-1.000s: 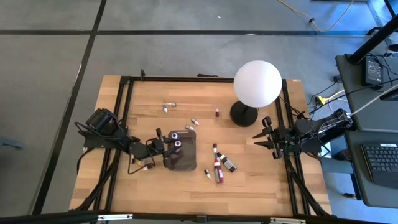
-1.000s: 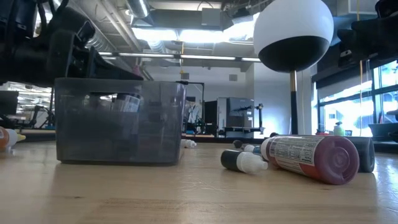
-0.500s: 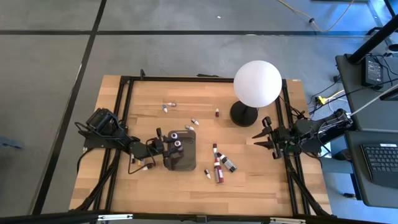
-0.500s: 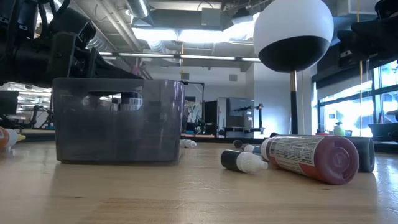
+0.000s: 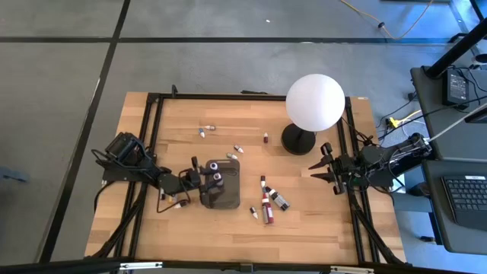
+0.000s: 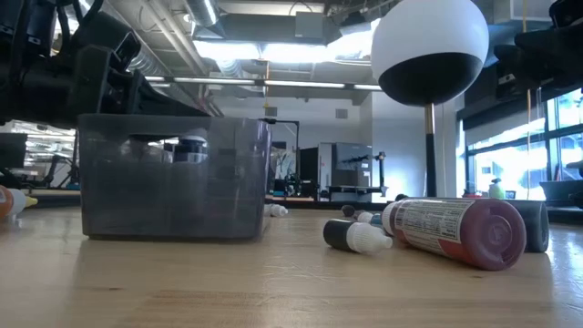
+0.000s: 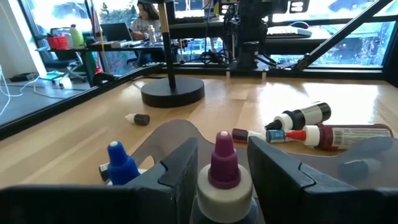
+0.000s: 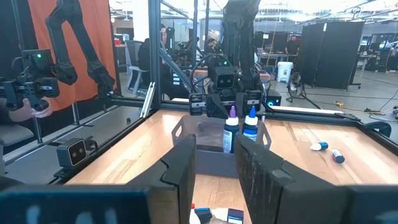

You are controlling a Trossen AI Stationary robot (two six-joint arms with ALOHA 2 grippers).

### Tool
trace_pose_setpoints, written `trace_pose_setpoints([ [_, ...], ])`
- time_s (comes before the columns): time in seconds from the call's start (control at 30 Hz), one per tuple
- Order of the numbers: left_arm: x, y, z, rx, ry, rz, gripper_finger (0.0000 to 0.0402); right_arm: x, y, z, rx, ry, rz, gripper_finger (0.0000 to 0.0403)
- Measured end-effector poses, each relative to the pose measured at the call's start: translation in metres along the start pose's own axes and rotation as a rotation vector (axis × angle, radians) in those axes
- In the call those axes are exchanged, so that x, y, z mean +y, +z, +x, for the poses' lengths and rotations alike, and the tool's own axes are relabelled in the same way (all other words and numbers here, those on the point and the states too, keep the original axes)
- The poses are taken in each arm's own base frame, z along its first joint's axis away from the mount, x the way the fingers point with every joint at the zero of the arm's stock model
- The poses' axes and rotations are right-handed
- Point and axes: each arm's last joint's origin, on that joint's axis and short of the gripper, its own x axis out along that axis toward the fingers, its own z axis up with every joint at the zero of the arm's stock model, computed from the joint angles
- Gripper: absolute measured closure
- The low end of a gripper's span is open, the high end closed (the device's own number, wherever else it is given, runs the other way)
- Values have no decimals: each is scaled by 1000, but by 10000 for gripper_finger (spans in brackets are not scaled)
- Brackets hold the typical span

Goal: Pick & Place food coloring
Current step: Put the large purple food coloring bottle into the black bin

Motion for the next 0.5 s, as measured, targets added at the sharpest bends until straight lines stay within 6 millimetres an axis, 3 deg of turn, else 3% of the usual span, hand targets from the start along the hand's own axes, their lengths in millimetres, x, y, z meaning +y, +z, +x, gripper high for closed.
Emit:
trace_pose_setpoints([
  [0.27, -5, 2, -4, -10, -27, -15, 261, 0, 0, 0, 0, 0, 0, 289],
  [0.5, -8, 16, -11, -54, -18, 0, 265, 0, 0, 0, 0, 0, 0, 289],
])
